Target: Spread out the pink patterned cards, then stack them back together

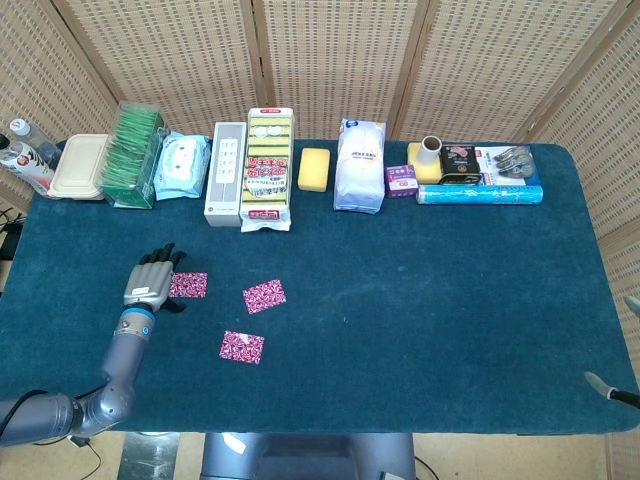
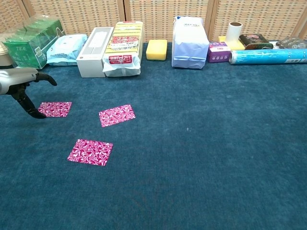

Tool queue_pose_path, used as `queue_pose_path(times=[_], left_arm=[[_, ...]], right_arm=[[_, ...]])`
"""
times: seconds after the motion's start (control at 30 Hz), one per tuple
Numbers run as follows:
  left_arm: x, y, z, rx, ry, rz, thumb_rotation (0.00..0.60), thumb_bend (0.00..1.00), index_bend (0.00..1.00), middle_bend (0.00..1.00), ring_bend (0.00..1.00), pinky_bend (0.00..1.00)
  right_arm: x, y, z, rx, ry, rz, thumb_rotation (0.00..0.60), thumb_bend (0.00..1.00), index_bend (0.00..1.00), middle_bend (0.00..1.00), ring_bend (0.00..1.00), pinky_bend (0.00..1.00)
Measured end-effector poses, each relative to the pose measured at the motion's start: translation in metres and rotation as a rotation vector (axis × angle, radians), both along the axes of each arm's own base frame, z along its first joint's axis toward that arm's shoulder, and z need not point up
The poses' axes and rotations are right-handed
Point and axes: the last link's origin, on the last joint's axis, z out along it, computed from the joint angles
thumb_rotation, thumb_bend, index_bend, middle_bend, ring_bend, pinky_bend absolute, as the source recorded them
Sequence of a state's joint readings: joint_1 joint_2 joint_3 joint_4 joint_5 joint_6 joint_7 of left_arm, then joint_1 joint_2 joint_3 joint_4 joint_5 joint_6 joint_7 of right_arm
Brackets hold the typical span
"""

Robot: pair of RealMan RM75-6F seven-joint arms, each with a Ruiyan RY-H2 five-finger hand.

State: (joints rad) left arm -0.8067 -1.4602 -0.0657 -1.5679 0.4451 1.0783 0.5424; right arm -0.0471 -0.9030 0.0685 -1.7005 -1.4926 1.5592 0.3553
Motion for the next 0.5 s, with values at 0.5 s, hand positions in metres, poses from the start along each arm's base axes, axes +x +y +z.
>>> queue_pose_path(times=[0.5], left_arm=[[-0.001, 0.007, -0.011, 0.013, 0.008, 0.035, 0.600, 0.19, 0.16, 0.00, 0.00, 0.07]], right_arm=[[0.000, -0.001, 0.000, 0.002, -0.001, 0.000, 0.600, 0.01, 0.08, 0.00, 0.00, 0.00]])
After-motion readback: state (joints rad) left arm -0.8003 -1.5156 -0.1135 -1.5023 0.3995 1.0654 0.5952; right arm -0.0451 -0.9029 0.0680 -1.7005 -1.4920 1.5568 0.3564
